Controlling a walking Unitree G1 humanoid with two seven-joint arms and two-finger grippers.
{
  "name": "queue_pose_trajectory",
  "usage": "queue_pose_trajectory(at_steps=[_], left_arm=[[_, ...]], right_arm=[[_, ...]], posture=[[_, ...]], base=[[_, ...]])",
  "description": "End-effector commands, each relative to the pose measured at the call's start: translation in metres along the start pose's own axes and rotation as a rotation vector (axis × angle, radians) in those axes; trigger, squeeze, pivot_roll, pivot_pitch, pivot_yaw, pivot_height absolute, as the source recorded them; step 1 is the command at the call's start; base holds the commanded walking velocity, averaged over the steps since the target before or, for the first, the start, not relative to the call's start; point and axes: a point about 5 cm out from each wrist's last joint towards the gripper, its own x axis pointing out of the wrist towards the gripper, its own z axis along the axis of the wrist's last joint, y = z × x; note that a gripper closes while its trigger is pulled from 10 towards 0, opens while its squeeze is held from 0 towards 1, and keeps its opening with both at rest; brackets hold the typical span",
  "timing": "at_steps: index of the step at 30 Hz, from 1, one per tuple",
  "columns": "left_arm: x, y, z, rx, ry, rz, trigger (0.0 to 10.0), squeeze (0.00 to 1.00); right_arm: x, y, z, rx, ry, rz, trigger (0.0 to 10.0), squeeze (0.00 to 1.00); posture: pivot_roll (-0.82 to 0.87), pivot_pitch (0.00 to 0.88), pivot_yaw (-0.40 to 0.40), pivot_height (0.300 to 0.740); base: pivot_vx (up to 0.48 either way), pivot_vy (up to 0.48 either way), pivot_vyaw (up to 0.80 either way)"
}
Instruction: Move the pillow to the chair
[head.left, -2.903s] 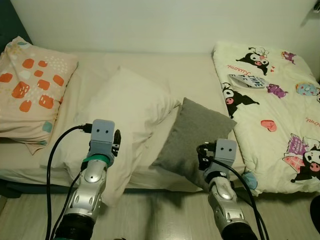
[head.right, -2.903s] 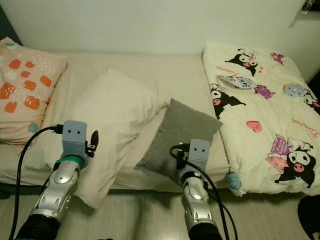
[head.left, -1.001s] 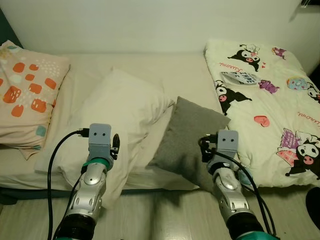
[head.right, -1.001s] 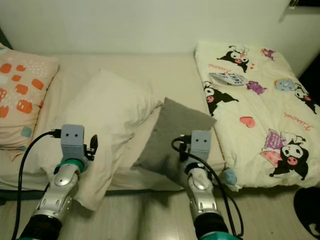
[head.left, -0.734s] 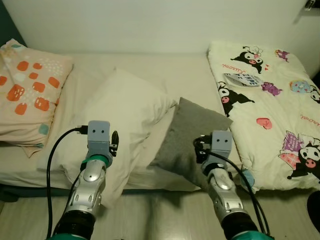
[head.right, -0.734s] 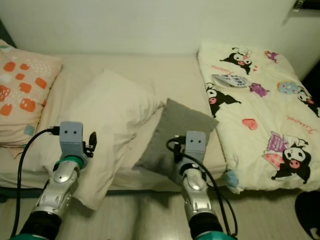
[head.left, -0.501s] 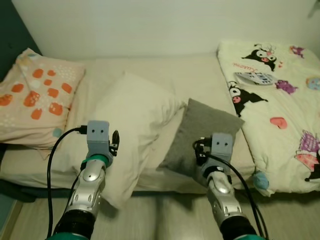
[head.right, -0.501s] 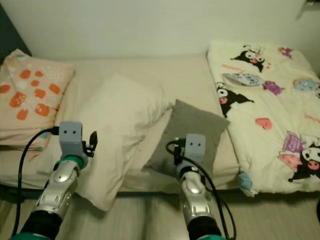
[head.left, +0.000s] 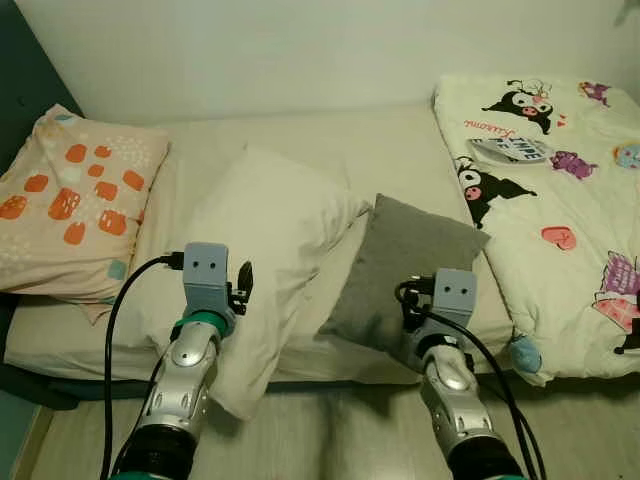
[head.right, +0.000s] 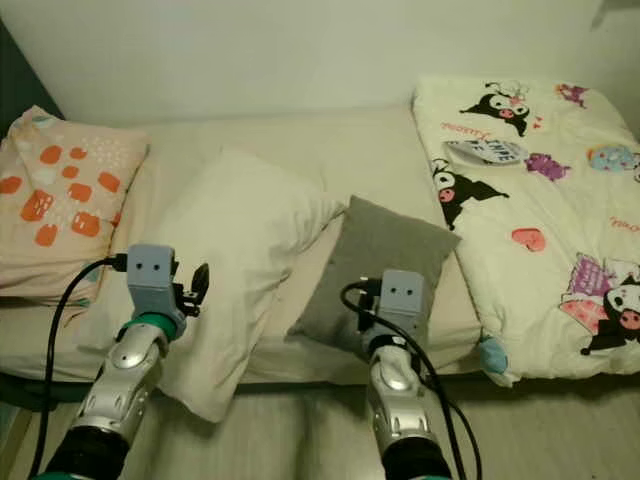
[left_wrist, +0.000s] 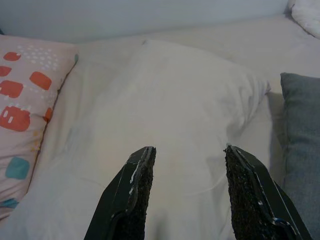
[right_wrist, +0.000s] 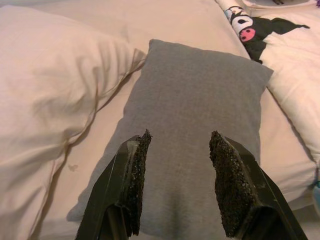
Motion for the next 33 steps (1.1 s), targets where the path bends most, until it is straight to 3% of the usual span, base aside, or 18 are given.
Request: queue_pose_trajectory(at_steps=[1, 15, 33], left_arm=[[-0.0002, 0.0045, -0.001, 0.005, 0.005, 0.024, 10.0, 0.0], [-0.0035, 0.004, -0.0018, 0.012, 0.008, 0.042, 10.0, 0.0], [-0.0024, 0.0085, 0.0017, 0.043, 0.008, 0.036, 10.0, 0.0]], right_arm=[[-0.0021, 0.0034, -0.0055, 0.013, 0.026, -0.003, 10.0, 0.0], [-0.0003, -0.0005, -0.0047, 0.006, 0.035, -0.002, 10.0, 0.0], [-0.0032, 0.0031, -0.0097, 0.022, 0.054, -0.01, 10.0, 0.0]], posture=[[0.1, 0.038, 0.143, 0.74], [0.12, 0.043, 0.112, 0.74], [0.12, 0.045, 0.131, 0.74]], base=[[0.0, 0.244, 0.0], [0.0, 0.299, 0.0], [0.0, 0.453, 0.0]])
